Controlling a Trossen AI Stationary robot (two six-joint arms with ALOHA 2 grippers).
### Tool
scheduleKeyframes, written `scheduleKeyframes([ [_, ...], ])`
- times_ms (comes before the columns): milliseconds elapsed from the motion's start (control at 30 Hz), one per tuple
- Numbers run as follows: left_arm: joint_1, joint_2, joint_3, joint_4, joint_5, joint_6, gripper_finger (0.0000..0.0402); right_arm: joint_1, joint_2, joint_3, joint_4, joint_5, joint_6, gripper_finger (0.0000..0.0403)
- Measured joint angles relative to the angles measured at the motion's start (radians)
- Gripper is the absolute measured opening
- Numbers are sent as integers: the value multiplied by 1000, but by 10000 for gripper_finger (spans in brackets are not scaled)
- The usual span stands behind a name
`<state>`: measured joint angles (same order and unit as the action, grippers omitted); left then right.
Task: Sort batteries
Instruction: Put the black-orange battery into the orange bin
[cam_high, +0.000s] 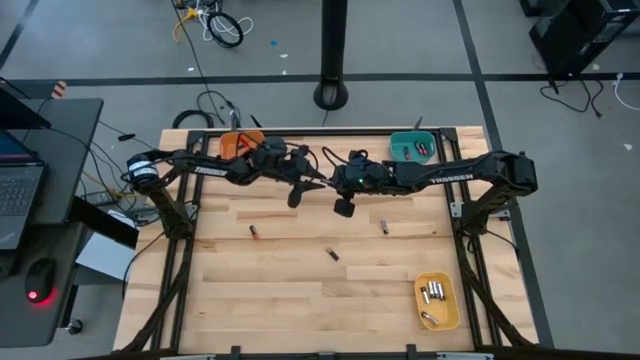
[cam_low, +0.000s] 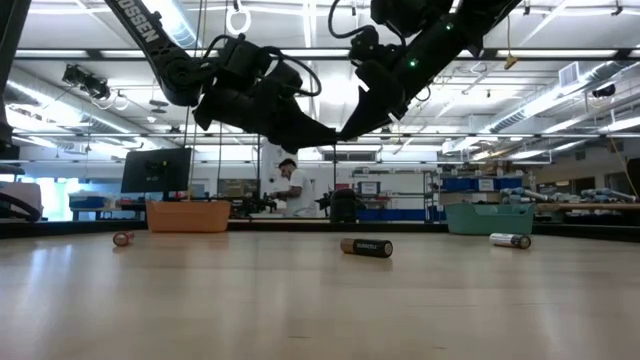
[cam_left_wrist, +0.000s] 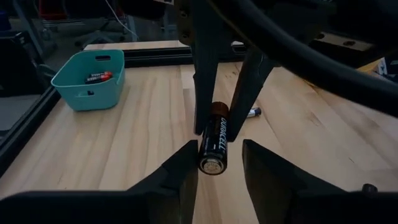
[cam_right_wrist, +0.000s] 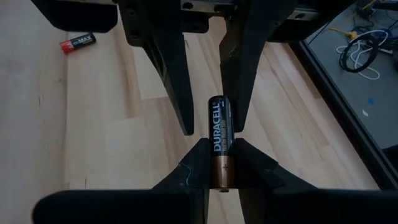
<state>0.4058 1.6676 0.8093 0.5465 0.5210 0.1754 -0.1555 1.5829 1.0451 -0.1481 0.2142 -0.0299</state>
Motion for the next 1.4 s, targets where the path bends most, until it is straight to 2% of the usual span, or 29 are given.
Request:
scheduleKeyframes([
  [500,-7,1,0,28,-11,8,57,0,-1,0,1,-14,-2,59],
  [600,-7,1,0,30,-10,14,57,0,-1,0,1,-20,-2,61],
  [767,-2,1,0,34,-18,53,57,-2,-6,0,1,-15,6,123],
  [867,18,-25,0,16,-37,53,57,-3,-26,0,-3,40,19,159],
  [1000,50,-105,0,-63,-102,63,57,3,-85,1,-48,160,21,189],
  [1100,74,-186,1,-168,-188,81,57,4,-126,1,-90,179,22,198],
  [1233,107,-268,-8,-334,-385,72,57,-2,-148,-1,-122,188,31,197],
  [1400,175,-329,-67,-454,-610,-43,57,-4,-142,-43,-109,189,51,189],
])
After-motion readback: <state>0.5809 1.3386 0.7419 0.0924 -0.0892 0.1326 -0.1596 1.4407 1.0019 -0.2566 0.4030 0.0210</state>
